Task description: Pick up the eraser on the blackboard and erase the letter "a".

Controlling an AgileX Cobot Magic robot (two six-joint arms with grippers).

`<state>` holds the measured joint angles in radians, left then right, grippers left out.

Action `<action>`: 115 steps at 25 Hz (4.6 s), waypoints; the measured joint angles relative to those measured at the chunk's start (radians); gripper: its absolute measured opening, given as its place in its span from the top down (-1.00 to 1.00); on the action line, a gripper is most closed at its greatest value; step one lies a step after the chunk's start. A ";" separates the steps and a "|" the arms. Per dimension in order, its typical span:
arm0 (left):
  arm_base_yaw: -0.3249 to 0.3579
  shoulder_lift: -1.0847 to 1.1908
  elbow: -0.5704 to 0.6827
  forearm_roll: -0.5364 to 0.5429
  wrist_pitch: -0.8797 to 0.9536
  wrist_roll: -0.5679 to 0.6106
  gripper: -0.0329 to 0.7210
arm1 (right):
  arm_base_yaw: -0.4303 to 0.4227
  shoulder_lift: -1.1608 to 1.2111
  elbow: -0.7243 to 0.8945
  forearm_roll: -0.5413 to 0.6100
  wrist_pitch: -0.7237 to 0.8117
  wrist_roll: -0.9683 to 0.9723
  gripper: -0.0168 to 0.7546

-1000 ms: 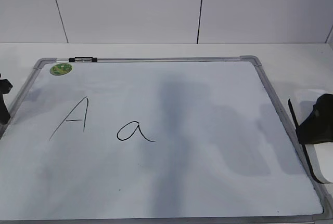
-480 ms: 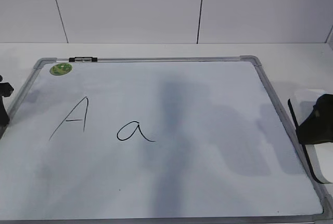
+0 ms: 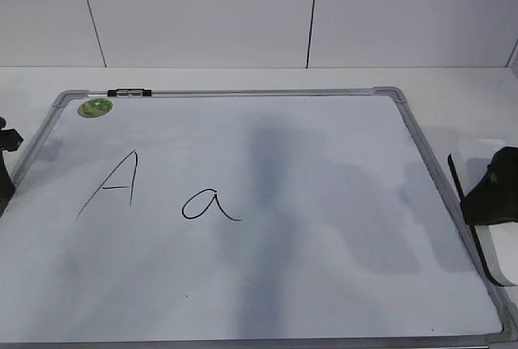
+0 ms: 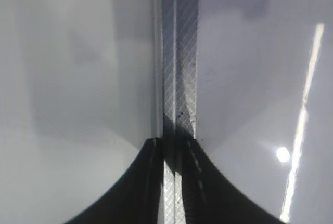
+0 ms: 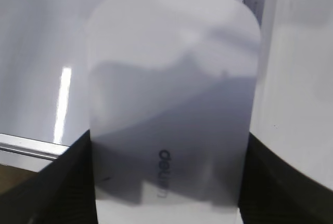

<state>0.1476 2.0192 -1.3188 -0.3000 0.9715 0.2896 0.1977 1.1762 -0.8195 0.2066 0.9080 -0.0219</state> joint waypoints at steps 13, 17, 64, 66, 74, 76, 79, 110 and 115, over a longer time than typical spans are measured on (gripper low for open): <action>0.000 0.000 -0.002 0.000 0.002 0.000 0.87 | 0.000 0.084 -0.069 0.031 0.058 -0.085 -0.44; 0.000 0.000 -0.002 0.000 0.002 0.000 0.87 | 0.004 0.152 -0.134 0.033 0.074 -0.093 -0.44; 0.000 0.004 -0.010 0.013 0.015 0.000 0.87 | 0.505 1.184 -1.215 -0.071 0.343 -0.064 -0.44; 0.000 0.004 -0.010 0.013 0.017 0.000 0.87 | 0.558 1.185 -1.216 -0.072 0.339 -0.064 -0.44; 0.000 0.004 -0.010 0.013 0.017 0.000 0.87 | 0.630 1.185 -1.219 -0.137 0.332 -0.022 -0.44; 0.000 0.004 -0.010 0.013 0.017 0.000 0.87 | 0.616 1.185 -1.219 -0.133 0.334 -0.005 -0.44; 0.000 0.004 -0.010 0.011 0.017 0.000 0.87 | 0.567 1.187 -1.219 -0.117 0.336 0.008 -0.44; 0.000 0.004 -0.012 0.013 0.017 0.000 0.87 | 0.582 1.171 -1.222 -0.126 0.326 -0.030 -0.44; 0.000 0.004 -0.012 0.013 0.017 0.000 0.87 | 0.541 1.054 -1.218 -0.158 0.326 -0.030 -0.44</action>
<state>0.1476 2.0227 -1.3304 -0.2865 0.9886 0.2896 0.7385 2.2302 -2.0372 0.0484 1.2344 -0.0521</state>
